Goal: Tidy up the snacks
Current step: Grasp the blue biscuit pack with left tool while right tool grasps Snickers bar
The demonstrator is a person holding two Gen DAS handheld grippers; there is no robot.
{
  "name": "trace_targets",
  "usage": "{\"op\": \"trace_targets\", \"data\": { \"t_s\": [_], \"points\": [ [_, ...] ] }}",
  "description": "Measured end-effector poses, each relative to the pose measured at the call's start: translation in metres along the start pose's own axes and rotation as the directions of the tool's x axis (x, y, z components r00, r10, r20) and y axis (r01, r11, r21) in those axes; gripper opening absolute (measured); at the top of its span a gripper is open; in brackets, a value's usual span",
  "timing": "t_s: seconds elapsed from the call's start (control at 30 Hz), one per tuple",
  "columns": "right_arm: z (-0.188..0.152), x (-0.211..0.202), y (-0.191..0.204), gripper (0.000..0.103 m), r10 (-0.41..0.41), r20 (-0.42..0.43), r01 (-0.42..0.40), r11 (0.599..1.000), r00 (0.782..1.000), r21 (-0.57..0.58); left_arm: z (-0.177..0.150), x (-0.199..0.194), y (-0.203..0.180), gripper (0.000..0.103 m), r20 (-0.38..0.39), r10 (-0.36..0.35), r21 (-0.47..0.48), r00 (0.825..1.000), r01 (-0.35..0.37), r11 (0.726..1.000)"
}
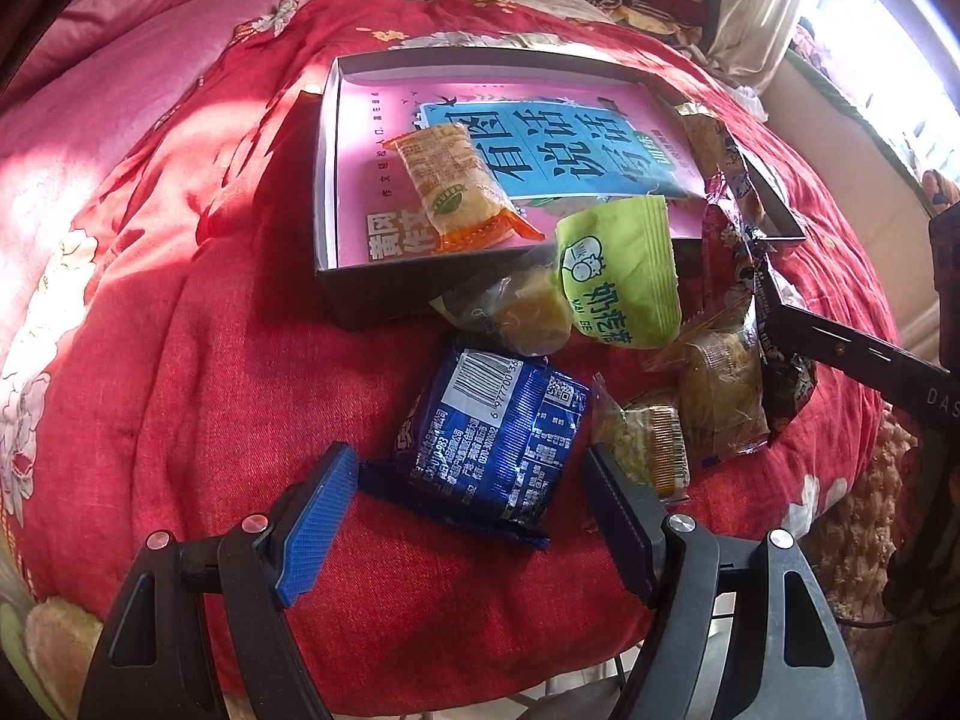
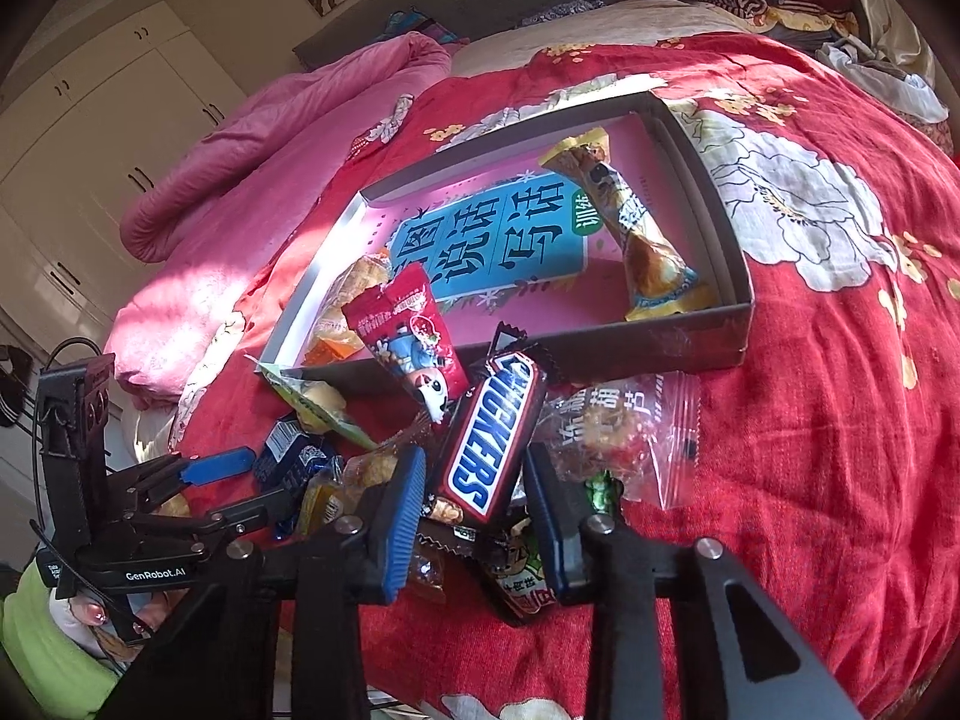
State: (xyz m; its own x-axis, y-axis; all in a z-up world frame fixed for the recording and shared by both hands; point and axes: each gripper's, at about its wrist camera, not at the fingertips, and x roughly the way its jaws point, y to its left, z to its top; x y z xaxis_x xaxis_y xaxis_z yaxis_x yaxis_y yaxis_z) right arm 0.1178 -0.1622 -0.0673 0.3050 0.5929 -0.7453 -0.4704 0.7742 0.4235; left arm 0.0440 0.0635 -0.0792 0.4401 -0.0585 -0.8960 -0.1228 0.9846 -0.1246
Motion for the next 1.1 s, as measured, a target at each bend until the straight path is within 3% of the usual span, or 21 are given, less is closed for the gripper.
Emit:
{"op": "trace_targets", "data": {
  "t_s": [0.63, 0.97, 1.1],
  "points": [
    [0.009, 0.022, -0.001, 0.034, 0.030, -0.037, -0.030, 0.999, 0.999, 0.013, 0.002, 0.019, -0.003, 0.078, -0.020, 0.012, 0.019, 1.000, -0.012, 1.000],
    [0.007, 0.012, -0.008, 0.031, 0.078, 0.002, -0.078, 0.996, 0.997, 0.043, 0.005, 0.021, 0.000, 0.077, 0.001, -0.033, 0.004, 0.999, 0.033, 0.999],
    [0.008, 0.001, -0.011, 0.031, 0.066, 0.039, -0.068, 0.997, 0.997, 0.042, 0.006, 0.022, 0.001, 0.067, 0.003, -0.024, -0.003, 1.000, 0.024, 1.000]
  ]
}}
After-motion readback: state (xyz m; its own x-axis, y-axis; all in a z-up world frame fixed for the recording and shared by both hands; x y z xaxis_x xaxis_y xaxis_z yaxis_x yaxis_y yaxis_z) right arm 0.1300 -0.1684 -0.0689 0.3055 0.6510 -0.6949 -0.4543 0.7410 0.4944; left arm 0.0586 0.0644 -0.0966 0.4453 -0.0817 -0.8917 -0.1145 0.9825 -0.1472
